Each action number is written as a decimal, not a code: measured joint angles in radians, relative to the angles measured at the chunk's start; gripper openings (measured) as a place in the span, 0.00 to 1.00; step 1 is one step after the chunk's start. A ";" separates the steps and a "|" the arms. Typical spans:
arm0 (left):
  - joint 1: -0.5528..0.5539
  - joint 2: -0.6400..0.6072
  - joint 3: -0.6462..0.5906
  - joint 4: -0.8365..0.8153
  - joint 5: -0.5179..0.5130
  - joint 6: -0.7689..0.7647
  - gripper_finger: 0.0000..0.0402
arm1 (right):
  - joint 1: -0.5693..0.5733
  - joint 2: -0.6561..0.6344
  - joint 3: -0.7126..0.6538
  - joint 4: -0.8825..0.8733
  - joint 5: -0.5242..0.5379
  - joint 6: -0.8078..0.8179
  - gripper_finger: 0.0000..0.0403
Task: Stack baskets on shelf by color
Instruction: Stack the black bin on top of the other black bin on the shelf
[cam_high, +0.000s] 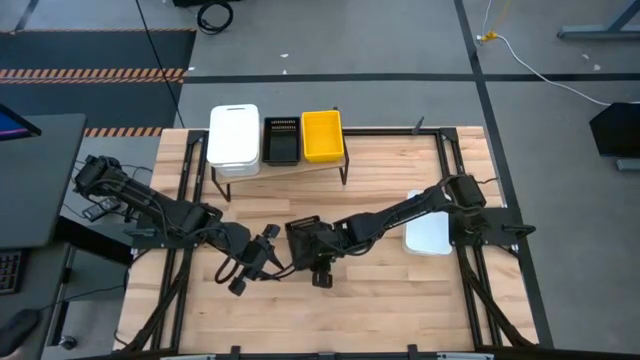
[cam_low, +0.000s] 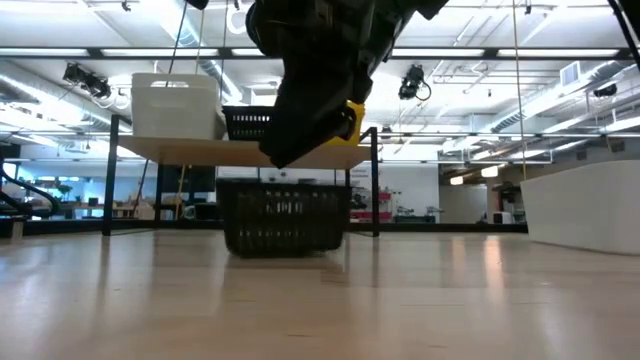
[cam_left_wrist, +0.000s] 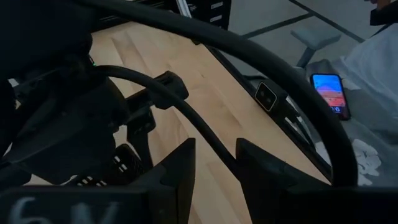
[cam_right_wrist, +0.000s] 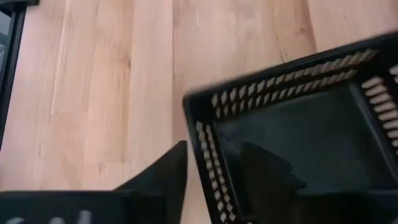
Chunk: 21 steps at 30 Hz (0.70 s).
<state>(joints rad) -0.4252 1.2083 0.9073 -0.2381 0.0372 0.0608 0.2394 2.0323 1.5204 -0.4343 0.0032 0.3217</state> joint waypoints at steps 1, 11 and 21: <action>0.000 0.000 0.000 -0.001 0.000 0.000 0.30 | 0.000 0.000 0.000 0.000 0.000 0.000 0.41; 0.000 0.033 0.001 0.068 -0.148 -0.011 0.30 | 0.000 -0.046 0.000 -0.142 0.011 0.062 0.50; 0.039 0.249 0.050 0.197 -0.264 -0.048 0.30 | 0.101 -0.194 0.000 -0.659 0.192 0.354 0.48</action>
<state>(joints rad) -0.3862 1.4573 0.9573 -0.0409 -0.2264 0.0133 0.3403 1.8384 1.5204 -1.0936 0.1957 0.6755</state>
